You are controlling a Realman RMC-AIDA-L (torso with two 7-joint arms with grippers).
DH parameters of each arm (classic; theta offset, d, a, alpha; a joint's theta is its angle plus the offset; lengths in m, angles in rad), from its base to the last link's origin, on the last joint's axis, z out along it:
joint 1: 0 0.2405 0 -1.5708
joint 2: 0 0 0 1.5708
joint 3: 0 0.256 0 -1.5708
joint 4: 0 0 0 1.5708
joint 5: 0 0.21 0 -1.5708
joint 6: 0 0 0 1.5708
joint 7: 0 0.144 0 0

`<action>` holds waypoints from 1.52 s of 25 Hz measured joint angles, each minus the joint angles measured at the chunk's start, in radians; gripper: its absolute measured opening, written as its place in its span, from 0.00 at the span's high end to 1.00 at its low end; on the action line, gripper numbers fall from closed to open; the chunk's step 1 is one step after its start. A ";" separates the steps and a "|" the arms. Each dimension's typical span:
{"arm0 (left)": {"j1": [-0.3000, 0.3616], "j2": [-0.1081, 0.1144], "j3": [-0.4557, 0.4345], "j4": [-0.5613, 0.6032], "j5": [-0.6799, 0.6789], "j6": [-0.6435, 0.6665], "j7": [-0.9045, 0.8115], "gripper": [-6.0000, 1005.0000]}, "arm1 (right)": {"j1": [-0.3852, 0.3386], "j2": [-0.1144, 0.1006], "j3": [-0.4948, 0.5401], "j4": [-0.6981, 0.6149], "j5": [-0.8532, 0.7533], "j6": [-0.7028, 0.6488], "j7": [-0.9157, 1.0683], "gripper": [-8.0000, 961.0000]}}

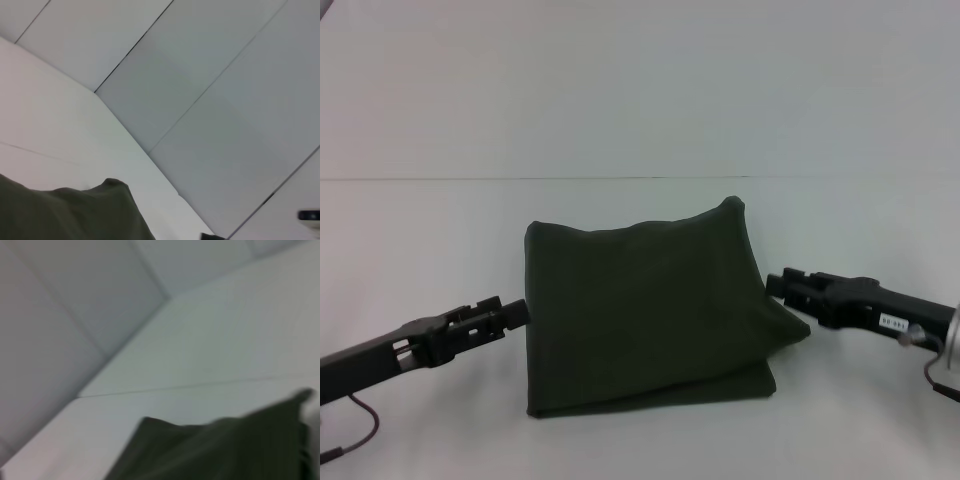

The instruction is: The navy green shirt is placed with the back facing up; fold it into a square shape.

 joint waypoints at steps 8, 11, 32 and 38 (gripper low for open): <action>-0.043 0.067 0.088 0.023 0.043 0.005 0.005 0.08 | -0.068 0.001 0.004 -0.041 -0.004 -0.257 -0.330 0.46; -0.044 0.067 0.107 0.060 0.111 0.026 0.114 0.08 | -0.084 0.009 -0.001 -0.029 -0.005 -0.260 -0.418 0.45; 0.070 -0.034 0.109 0.060 0.159 -0.197 0.446 0.08 | -0.084 0.020 -0.023 0.169 -0.003 -0.111 -0.675 0.02; 0.086 -0.037 0.102 0.062 0.155 -0.185 0.461 0.08 | -0.084 0.019 -0.022 0.166 -0.001 -0.098 -0.677 0.02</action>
